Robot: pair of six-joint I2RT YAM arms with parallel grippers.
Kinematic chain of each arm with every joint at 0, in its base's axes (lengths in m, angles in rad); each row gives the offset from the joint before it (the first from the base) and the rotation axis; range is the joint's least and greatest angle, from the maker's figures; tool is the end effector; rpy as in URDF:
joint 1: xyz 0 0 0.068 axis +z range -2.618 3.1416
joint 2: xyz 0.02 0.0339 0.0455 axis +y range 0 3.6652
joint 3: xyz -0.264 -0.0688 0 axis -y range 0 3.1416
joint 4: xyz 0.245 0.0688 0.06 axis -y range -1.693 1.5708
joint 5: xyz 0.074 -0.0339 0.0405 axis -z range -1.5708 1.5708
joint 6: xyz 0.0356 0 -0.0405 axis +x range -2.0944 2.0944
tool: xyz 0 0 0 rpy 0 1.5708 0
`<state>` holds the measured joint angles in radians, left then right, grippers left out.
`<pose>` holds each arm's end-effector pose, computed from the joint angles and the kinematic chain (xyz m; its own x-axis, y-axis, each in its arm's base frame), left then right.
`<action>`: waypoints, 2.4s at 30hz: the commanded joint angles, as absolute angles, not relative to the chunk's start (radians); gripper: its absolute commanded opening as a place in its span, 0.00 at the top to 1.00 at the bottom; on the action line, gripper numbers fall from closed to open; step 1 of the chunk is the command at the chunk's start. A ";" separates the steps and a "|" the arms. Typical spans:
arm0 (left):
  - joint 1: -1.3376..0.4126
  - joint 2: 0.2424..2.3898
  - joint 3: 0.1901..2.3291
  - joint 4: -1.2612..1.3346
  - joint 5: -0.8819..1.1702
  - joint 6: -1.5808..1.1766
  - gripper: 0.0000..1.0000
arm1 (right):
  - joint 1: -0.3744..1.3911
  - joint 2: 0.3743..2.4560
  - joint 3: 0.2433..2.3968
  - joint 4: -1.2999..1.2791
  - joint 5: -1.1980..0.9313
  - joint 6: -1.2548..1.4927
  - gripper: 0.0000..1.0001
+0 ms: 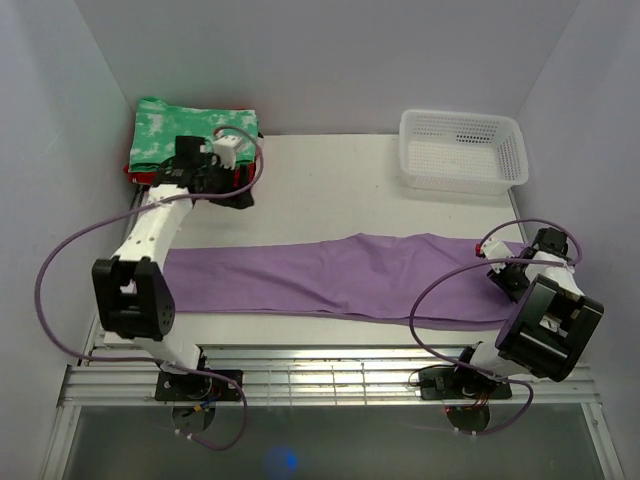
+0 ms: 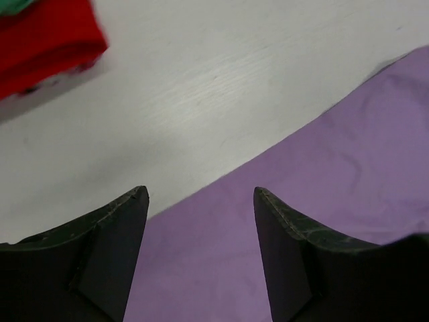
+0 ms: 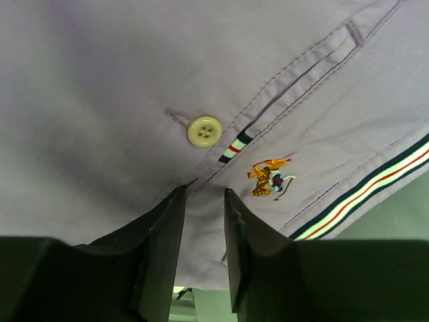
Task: Fold and stack the trousers
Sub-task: Fold the trousers
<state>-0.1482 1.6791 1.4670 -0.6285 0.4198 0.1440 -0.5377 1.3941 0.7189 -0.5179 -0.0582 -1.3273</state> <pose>0.3655 -0.0692 0.3037 -0.6713 0.2327 -0.7037 0.5053 0.8383 -0.2048 0.2095 -0.1225 0.1653 -0.6708 -0.7280 -0.1414 -0.6560 0.6714 -0.3449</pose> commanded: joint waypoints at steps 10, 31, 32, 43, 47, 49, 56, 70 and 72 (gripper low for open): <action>-0.002 1.526 0.928 -0.853 0.301 0.339 0.33 | -0.493 1.359 0.946 -0.905 -0.193 -1.172 0.25; 0.277 1.753 1.463 -0.893 0.310 0.353 0.14 | -0.408 1.525 0.946 -0.807 -0.152 -1.022 0.34; 0.308 1.759 1.476 -0.893 0.311 0.366 0.12 | -0.407 1.520 0.948 -0.807 -0.147 -1.029 0.32; 0.466 1.950 1.571 -0.790 0.232 0.433 0.12 | -0.408 1.457 0.974 -0.851 -0.123 -1.080 0.23; 0.471 2.003 1.559 -0.730 0.187 0.405 0.14 | -0.407 1.434 0.986 -0.891 -0.140 -1.068 0.23; 0.472 2.034 1.546 -0.694 0.160 0.388 0.15 | -0.407 1.416 0.988 -0.905 -0.149 -1.068 0.22; 0.472 2.074 1.473 -0.649 0.166 0.390 0.18 | -0.407 1.399 1.011 -0.939 -0.146 -1.069 0.23; 0.474 1.977 1.330 -0.673 0.341 0.341 0.88 | -0.407 1.440 1.058 -0.962 -0.172 -1.055 0.28; 0.483 1.957 1.376 -0.705 0.350 0.333 0.99 | -0.408 1.437 1.066 -0.965 -0.176 -1.055 0.28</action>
